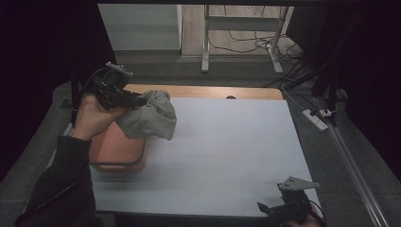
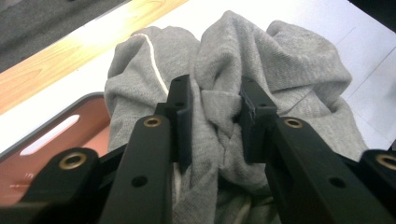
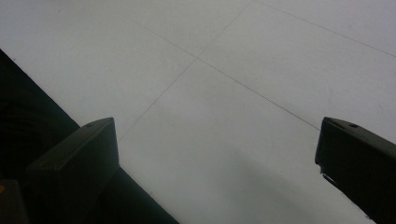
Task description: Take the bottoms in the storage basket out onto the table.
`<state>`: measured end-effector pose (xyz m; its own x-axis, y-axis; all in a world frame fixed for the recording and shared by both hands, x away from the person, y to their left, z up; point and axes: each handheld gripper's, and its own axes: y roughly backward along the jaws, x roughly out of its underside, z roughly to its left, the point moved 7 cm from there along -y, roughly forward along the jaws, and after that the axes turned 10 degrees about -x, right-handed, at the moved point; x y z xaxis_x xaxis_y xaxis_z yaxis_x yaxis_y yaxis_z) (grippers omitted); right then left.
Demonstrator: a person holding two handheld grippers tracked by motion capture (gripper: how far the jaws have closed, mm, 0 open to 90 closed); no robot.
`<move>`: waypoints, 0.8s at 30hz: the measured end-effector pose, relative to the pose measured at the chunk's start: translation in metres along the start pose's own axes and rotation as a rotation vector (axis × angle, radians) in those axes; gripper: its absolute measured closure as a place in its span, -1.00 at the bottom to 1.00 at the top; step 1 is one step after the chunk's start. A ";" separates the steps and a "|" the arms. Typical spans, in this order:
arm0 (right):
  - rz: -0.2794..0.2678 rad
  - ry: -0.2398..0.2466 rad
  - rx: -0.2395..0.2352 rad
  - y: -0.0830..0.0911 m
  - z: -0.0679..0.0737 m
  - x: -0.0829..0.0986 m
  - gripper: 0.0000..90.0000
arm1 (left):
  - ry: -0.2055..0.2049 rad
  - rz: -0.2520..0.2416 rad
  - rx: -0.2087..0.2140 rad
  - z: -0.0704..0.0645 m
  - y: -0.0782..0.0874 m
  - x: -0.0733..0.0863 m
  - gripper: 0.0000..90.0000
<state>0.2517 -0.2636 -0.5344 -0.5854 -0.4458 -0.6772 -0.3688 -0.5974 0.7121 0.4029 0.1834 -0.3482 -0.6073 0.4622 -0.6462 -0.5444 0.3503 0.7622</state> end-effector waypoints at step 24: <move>0.001 0.004 -0.007 0.000 0.000 0.000 -1.00 | -0.086 -0.006 0.085 -0.047 -0.038 -0.020 0.54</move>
<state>0.2513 -0.2637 -0.5342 -0.5826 -0.4491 -0.6774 -0.3630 -0.6018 0.7113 0.4085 0.1228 -0.3662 -0.5500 0.5268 -0.6480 -0.4946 0.4198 0.7610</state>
